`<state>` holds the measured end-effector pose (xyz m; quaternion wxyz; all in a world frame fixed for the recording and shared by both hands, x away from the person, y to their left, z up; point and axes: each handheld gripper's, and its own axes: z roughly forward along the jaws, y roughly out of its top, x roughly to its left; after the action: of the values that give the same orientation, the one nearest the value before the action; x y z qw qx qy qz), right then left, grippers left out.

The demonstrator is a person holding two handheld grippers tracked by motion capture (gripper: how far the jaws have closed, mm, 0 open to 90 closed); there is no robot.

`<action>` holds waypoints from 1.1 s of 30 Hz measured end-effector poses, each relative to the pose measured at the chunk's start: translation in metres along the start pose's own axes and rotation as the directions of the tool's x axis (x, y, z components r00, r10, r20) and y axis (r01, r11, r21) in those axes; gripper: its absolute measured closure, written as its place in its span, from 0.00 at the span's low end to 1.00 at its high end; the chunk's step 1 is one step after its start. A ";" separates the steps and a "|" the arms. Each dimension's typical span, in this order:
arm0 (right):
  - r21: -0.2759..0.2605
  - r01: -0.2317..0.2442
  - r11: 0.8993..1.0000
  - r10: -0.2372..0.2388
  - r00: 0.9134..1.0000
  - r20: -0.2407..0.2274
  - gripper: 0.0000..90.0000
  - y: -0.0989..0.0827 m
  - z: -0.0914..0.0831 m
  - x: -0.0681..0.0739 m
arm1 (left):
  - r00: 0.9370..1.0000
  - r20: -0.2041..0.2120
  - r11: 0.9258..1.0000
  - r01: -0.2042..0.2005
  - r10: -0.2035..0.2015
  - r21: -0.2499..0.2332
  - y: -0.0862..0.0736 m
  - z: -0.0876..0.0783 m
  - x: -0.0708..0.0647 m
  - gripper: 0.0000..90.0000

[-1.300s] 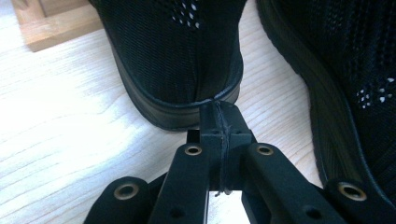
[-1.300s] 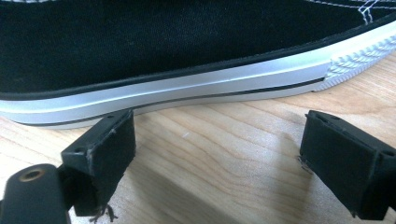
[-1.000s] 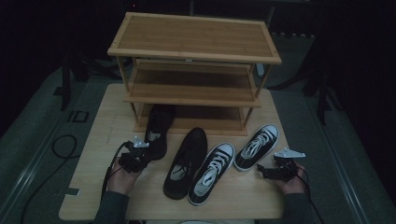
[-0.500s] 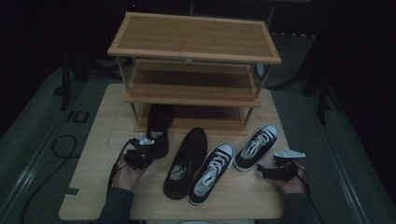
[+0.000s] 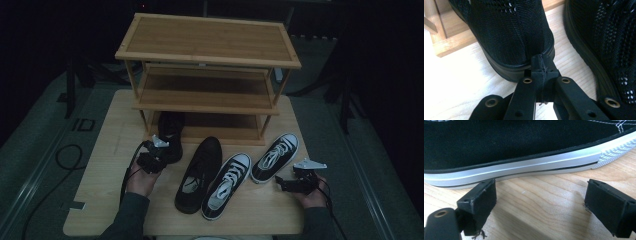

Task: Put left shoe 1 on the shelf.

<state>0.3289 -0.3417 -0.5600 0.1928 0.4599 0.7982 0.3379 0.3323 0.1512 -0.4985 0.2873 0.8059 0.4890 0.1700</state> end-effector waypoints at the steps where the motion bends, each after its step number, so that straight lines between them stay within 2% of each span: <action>1: 0.000 0.000 1.000 0.000 1.000 0.000 0.11 0.000 0.000 0.000 | 1.000 -0.015 1.000 -0.008 0.008 0.003 0.001 0.000 0.000 1.00; 10: 0.000 0.000 1.000 0.000 1.000 0.000 0.11 0.000 0.000 0.000 | 0.997 -0.076 1.000 0.004 -0.004 0.006 0.012 0.008 0.007 1.00; 11: 0.000 0.000 1.000 0.000 1.000 0.000 0.11 0.000 0.000 0.000 | 0.994 -0.108 1.000 0.012 -0.012 0.008 0.016 0.011 0.010 1.00; 16: 0.000 0.000 1.000 0.000 1.000 0.000 0.11 0.000 0.000 0.000 | 0.991 -0.136 1.000 0.021 -0.019 0.015 0.023 0.017 0.016 1.00; 23: 0.000 0.000 1.000 0.000 1.000 0.000 0.11 0.000 0.000 0.000 | 0.985 -0.167 0.999 0.046 -0.042 0.019 0.032 0.025 0.025 1.00; 33: 0.000 0.003 1.000 -0.003 1.000 -0.003 0.11 0.000 0.000 0.000 | 0.984 -0.161 0.997 0.074 -0.071 0.012 0.040 0.034 0.032 1.00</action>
<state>0.3291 -0.3419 -0.5600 0.1923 0.4582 0.7992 0.3382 0.3934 0.1554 -0.4998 0.2460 0.7738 0.5410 0.2192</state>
